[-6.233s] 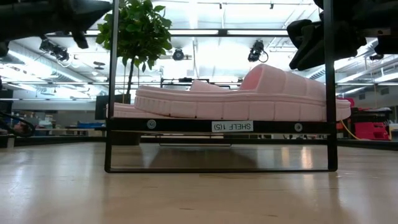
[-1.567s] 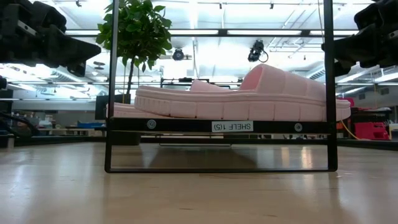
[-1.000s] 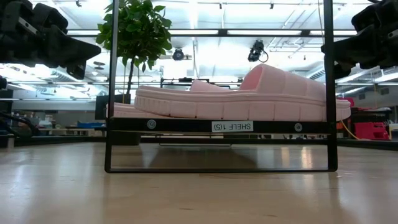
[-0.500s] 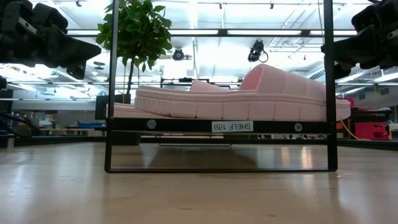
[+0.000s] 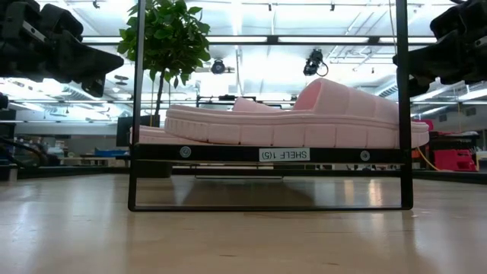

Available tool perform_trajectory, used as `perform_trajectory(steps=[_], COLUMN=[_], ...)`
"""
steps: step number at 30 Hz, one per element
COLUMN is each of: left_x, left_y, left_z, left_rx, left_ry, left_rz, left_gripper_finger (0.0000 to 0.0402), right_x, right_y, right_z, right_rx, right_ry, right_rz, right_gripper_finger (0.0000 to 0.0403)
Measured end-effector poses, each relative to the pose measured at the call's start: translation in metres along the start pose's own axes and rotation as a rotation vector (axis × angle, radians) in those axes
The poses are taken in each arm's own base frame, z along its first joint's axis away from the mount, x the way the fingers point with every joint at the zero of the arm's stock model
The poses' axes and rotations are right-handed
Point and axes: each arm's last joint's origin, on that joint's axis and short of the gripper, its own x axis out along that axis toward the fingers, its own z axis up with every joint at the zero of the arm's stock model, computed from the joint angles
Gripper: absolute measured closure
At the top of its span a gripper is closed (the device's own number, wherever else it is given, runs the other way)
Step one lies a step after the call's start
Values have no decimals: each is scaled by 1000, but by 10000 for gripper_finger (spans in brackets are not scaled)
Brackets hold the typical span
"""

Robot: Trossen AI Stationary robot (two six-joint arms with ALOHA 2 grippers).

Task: Pick and place slides into the shelf
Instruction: Return to Home Position

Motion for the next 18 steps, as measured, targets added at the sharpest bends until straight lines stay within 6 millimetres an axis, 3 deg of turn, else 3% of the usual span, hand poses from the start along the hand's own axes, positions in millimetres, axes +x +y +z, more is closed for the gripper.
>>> perform_trajectory(steps=[8,18], left_x=[0,0], left_y=[0,0], left_z=[0,0], left_rx=[0,0], left_ry=[0,0], left_rz=[0,0], left_gripper_finger=[365,382], right_x=[0,0], right_y=[0,0], right_z=[0,0], right_rx=[0,0], right_ry=[0,1], right_rz=[0,0], right_gripper_finger=[385,386])
